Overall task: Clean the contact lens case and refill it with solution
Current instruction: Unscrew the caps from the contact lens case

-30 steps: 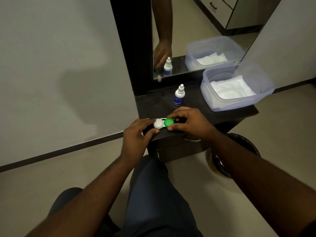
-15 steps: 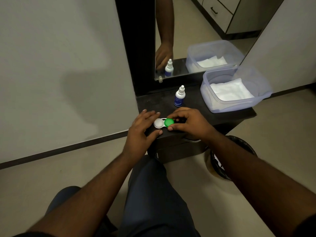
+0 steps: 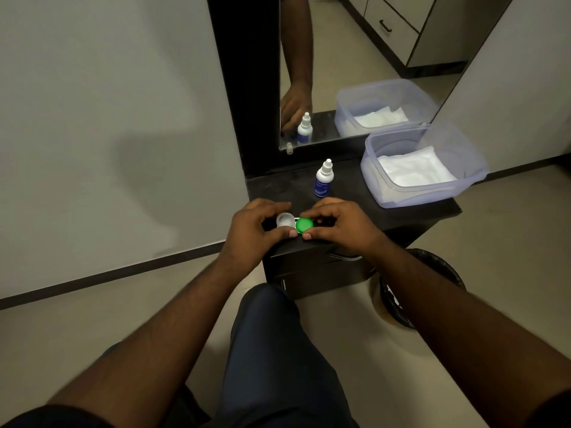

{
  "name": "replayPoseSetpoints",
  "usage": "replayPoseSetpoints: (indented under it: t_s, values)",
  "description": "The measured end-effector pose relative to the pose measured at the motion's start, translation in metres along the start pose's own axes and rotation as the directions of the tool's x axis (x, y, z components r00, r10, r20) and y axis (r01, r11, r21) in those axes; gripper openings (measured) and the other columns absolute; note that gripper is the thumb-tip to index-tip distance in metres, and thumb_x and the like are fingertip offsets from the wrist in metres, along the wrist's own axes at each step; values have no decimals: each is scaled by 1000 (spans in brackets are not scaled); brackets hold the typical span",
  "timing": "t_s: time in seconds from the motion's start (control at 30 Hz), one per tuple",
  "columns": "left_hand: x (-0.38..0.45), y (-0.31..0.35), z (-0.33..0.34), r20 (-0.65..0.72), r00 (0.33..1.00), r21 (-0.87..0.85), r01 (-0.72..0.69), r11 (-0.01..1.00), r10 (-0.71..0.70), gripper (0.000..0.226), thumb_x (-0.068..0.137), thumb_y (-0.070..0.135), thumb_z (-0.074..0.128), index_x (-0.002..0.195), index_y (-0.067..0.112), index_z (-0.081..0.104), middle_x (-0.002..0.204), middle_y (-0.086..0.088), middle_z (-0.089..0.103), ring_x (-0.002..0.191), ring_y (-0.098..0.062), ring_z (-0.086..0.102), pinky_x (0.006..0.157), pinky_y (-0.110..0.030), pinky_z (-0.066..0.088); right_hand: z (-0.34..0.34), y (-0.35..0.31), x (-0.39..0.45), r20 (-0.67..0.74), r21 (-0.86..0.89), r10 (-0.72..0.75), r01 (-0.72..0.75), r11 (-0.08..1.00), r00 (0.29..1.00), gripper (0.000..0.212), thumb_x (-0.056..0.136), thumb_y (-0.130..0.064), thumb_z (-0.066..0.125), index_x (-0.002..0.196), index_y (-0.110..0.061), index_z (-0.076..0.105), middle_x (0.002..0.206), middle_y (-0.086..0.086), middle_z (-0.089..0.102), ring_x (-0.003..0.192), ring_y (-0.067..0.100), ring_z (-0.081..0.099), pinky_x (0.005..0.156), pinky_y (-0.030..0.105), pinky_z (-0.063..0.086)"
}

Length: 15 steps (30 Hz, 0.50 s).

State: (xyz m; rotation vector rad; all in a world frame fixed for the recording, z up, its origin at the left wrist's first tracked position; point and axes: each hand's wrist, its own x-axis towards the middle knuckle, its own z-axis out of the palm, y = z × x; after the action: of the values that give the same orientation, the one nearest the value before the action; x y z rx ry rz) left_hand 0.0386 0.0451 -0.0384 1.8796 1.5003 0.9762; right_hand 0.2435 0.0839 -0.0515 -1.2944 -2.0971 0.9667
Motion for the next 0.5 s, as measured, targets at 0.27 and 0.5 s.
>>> replayPoseSetpoints:
  t_s: [0.27, 0.5]
  values:
    - [34, 4, 0, -81, 979, 18, 189, 982, -188, 19, 89, 25, 63, 91, 11, 76, 76, 1, 71, 62, 0, 58, 56, -8, 41, 0, -1, -1, -2, 30, -3, 3, 1000, 1000, 42, 68, -23, 83, 108, -19, 70, 94, -7, 62, 83, 7, 59, 75, 19, 47]
    - [55, 0, -5, -6, 950, 92, 310, 946, -311, 21, 86, 30, 66, 85, 11, 76, 78, -2, 72, 62, 0, 57, 54, -13, 38, 1, 0, -1, -12, 40, 1, -1, 999, 1000, 42, 67, -24, 83, 107, -20, 71, 93, -13, 59, 80, 2, 57, 74, 15, 43]
